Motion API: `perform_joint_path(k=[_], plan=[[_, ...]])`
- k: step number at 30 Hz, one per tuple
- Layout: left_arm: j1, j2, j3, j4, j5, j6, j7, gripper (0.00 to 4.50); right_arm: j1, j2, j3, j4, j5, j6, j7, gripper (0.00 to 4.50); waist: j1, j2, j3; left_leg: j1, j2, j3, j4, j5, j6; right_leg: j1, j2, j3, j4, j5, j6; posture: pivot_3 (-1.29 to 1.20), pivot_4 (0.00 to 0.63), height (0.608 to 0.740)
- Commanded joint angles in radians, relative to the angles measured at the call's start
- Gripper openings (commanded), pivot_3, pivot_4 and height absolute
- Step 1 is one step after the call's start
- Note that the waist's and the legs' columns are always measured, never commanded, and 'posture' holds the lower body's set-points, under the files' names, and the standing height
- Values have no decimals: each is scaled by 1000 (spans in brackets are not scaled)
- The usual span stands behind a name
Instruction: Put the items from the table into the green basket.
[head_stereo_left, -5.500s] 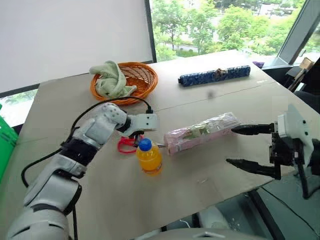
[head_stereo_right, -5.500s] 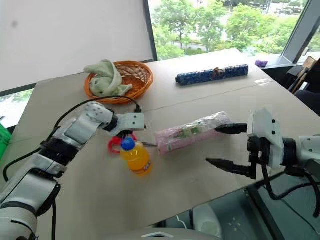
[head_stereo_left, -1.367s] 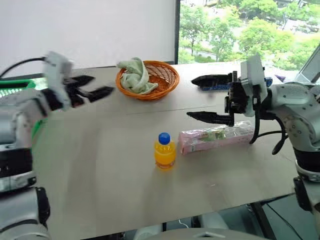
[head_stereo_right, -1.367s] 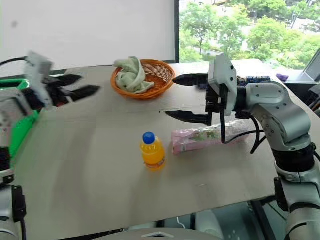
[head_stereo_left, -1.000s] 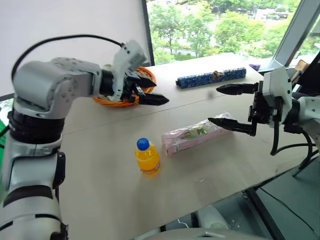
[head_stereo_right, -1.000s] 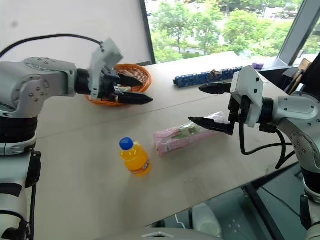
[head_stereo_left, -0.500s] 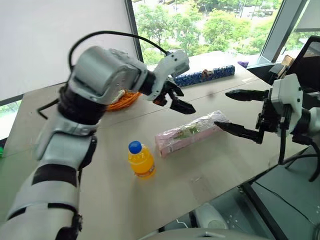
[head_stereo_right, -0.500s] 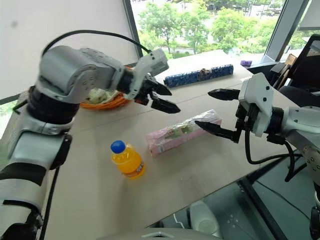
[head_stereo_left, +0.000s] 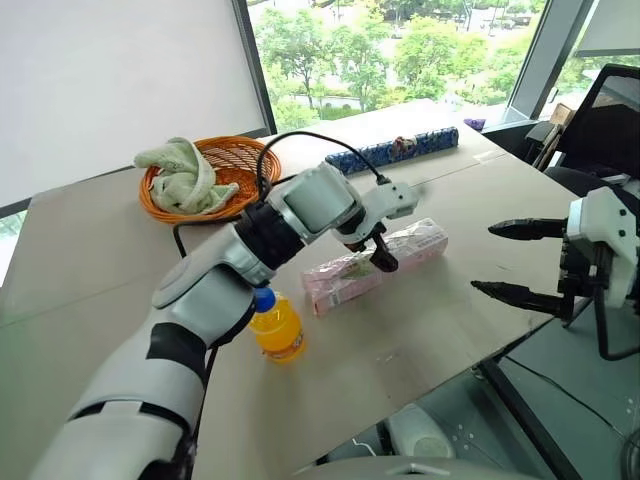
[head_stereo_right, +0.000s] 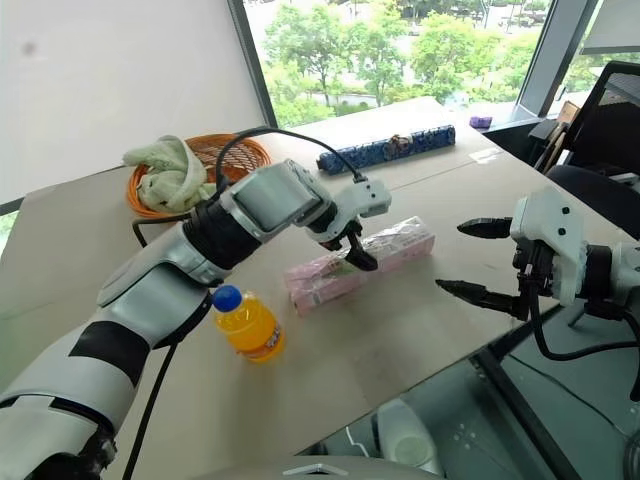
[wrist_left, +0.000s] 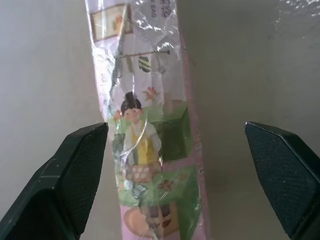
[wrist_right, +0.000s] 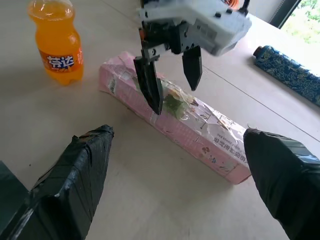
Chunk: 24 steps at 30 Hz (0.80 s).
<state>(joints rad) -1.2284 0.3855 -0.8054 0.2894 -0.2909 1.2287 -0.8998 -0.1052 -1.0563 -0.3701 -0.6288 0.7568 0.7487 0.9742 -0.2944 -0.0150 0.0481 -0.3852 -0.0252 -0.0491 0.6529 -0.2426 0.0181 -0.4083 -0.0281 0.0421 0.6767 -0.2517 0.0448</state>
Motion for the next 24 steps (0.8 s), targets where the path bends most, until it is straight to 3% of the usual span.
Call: perform_joint_path(k=[1,8,16,23,24], plan=[[-1,-8,-25,22,61,-40,-12,4479,-13,-12,-34,-13,17,-7,-1,4500,0,0,0,0,0,0,0,0,0,0,0,0,0,0,0,-367,0,740],[70,-37,-117,87,206,-163,4,4479,-24,-5,-25,-24,34,-2,-19,4500,2,0,0,1,0,0,0,0,0,2,0,1,-1,0,0,-367,0,740],[126,-50,-126,101,320,-247,-17,4479,-30,-6,-20,-35,51,3,-38,4500,-4,3,-2,6,1,0,-2,-1,1,7,0,1,-4,0,0,-376,0,740],[85,-58,-21,115,350,-281,-30,1460,-32,-5,-20,-34,55,-4,-39,4500,-19,6,-3,7,0,-2,-3,-2,2,13,-1,-1,-8,-1,1,-376,0,740],[58,-54,23,111,339,-268,-34,1460,-39,-1,-18,-33,54,-12,-40,4500,-19,6,-3,7,0,-2,-3,-2,2,13,-1,-1,-8,-1,1,-376,0,740]])
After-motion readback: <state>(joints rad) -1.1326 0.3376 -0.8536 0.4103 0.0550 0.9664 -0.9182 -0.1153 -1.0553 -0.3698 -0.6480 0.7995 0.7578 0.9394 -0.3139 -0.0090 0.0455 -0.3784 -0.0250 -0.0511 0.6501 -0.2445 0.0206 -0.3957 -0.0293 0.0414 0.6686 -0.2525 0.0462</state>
